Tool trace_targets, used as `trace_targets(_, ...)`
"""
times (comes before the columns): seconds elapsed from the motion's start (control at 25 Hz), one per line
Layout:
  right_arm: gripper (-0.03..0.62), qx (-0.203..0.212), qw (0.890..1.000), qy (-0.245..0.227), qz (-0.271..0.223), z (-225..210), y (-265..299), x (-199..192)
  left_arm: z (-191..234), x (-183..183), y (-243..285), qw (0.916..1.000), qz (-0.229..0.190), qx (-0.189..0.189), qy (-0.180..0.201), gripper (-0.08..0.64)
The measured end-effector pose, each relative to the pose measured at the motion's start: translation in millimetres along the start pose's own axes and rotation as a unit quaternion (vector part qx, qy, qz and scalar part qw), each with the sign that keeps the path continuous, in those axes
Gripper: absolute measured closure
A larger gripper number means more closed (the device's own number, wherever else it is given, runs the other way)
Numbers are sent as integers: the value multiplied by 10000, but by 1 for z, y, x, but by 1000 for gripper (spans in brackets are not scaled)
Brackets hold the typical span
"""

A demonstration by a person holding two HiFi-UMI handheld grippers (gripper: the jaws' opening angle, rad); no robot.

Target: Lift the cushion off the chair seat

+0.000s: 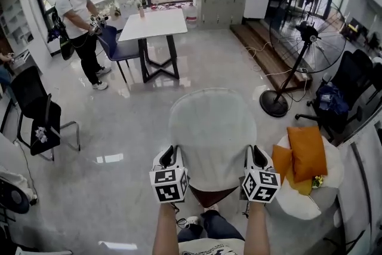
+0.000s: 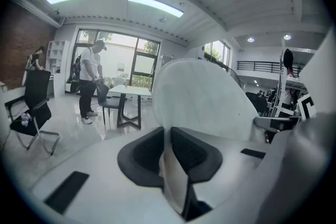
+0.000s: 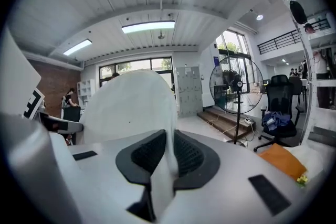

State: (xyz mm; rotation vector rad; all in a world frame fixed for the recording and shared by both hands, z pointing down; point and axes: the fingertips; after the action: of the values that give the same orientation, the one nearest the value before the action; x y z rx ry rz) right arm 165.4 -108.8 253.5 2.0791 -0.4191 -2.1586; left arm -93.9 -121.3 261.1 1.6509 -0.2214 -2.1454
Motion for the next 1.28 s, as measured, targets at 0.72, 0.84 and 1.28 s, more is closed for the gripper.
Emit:
trace_targets(0.72, 525, -113, 9964, 12, -835, 35, -65, 57, 2, 57, -75, 9962, -754, -379, 199, 502)
trace_targets(0.84, 526, -121, 9963, 44, -846, 34, -69, 56, 0, 57, -79, 9959, -781, -406, 211, 502)
trace_targets(1.28, 526, -192, 9964, -33, -831, 35, -73, 55, 1, 56, -80, 9957, -765, -485, 214, 502)
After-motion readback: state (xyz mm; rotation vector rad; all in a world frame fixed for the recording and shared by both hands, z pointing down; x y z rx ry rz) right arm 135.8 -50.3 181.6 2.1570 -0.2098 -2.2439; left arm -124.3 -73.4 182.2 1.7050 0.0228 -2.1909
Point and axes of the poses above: the fingertips, and each gripper's own axes: y forward along the fingers, z to its left, x out of its top, and after that the axes turned 8 degrees about -y, right-handed
